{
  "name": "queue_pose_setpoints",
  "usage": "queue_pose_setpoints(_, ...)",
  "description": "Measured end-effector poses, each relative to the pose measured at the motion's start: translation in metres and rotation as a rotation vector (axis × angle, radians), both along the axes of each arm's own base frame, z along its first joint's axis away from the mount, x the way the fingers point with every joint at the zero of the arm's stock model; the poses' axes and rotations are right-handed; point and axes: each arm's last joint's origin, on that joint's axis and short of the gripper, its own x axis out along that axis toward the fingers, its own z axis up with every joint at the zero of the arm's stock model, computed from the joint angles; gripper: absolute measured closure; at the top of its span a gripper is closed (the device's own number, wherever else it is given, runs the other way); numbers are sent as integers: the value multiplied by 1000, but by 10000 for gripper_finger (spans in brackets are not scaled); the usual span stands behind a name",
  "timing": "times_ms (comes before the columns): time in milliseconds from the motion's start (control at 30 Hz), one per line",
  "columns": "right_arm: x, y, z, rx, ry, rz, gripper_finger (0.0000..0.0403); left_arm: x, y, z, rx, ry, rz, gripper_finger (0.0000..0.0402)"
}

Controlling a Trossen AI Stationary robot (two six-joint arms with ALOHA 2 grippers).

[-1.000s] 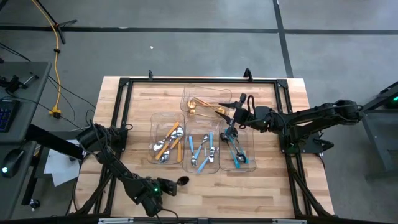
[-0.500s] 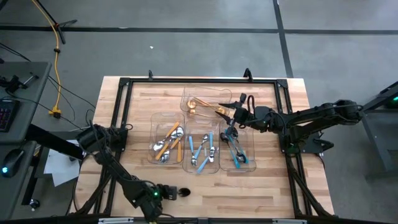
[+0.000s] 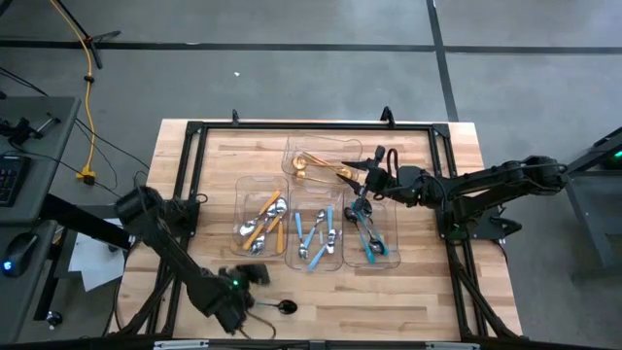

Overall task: Sort silverware by color (type)
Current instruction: Put the blue spoon into the right transparent bin

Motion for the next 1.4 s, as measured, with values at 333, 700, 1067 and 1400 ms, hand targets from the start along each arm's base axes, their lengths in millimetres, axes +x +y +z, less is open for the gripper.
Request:
queue_pose_setpoints(333, 0, 0, 0, -5, 2, 0, 253, 0, 12, 85, -978, -279, 541, 402)
queue_pose_setpoints(700, 0, 0, 0, -1, 1, 0, 253, 23, 7, 107, -1501, -314, 748, 386)
queue_pose_setpoints(1067, 0, 0, 0, -4, 2, 0, 253, 21, 5, 107, -1548, -254, 793, 290)
queue_pose_setpoints(1400, 0, 0, 0, -4, 2, 0, 253, 16, 0, 106, -1519, -229, 734, 237)
